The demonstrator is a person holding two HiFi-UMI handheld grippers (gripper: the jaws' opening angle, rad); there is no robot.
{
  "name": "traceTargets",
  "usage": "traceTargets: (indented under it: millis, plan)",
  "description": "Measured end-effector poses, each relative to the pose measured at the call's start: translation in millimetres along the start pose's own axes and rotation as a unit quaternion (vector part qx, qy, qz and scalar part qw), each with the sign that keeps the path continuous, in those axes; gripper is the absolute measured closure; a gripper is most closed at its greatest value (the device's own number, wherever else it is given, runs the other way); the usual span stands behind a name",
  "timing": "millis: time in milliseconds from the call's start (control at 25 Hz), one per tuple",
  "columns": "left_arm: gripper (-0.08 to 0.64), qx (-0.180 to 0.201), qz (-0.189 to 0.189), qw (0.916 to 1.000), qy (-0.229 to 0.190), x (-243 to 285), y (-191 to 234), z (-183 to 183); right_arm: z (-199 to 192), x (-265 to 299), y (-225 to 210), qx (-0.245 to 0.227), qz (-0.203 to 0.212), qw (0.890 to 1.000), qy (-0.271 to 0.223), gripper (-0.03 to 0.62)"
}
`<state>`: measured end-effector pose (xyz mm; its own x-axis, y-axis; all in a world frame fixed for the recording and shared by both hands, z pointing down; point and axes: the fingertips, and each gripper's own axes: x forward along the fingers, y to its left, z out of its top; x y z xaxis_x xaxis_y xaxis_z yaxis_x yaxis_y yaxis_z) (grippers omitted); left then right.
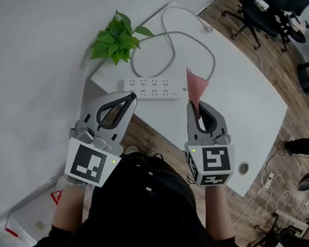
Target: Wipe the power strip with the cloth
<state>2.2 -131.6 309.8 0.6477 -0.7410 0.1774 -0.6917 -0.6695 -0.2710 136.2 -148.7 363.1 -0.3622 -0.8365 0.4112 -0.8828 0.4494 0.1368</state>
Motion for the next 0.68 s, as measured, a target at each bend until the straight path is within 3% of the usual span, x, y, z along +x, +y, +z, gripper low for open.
traceTargets:
  millis: [680]
  plan:
    - [0.546, -0.001, 0.001, 1.0, 0.003, 2.5, 0.2, -1.1, 0.7, 2.5, 3.5, 0.002, 0.008, 1.0, 0.004, 0.543]
